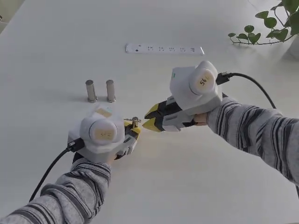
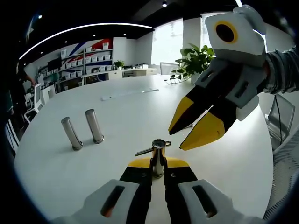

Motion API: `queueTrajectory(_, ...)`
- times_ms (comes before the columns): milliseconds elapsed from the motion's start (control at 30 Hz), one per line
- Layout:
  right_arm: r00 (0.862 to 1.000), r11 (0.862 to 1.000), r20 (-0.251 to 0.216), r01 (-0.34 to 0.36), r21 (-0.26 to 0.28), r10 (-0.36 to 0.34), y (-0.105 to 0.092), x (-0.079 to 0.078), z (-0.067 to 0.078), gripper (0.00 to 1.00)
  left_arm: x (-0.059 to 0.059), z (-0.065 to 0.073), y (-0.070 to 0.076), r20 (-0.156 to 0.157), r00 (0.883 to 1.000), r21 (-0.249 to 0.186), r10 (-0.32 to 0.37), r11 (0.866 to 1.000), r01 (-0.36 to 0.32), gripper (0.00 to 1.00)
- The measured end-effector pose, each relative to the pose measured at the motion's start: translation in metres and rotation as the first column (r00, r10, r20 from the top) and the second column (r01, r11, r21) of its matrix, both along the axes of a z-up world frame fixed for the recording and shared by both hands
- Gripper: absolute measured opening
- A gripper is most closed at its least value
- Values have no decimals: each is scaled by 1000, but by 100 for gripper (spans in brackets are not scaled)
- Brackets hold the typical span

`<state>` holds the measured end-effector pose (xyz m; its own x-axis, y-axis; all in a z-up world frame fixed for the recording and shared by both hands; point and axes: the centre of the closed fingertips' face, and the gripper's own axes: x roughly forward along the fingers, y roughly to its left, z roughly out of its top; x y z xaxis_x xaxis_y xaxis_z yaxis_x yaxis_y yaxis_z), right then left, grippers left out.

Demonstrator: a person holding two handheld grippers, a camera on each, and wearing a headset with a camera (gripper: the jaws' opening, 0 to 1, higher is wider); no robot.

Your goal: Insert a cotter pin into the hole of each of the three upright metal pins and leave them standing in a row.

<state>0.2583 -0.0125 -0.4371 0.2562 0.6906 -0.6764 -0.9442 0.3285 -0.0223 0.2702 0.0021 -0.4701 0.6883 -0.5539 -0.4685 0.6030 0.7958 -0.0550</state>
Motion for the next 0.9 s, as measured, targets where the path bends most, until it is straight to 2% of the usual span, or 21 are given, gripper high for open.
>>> queueTrajectory(67,999,999,-15,36,16,-35,-3,1,1,15,1,0,2,-1,1000,-4,11,1000,-11,5)
queueTrajectory(167,998,997,-21,65,31,-64,-8,3,4,15,3,0,6,-5,1000,-12,20,1000,-20,5)
queueTrajectory(267,996,996,-14,84,20,-84,-18,6,3,15,4,1,10,1,1000,2,20,1000,-20,5)
queueTrajectory(333,995,995,-23,98,24,-98,-21,8,1,15,7,3,16,9,999,1,30,1000,-30,5)
queueTrajectory(400,994,993,-29,110,31,-109,-23,8,1,15,8,4,19,13,1000,16,13,1000,-13,5)
queueTrajectory(667,985,985,-71,160,72,-155,-30,7,-1,19,17,4,52,8,999,41,54,998,-54,5)
queueTrajectory(733,983,982,-78,171,78,-165,-31,6,-1,20,19,6,61,16,998,46,67,997,-67,5)
queueTrajectory(900,978,977,-83,196,79,-189,-34,6,-2,21,24,7,77,13,994,41,105,994,-106,5)
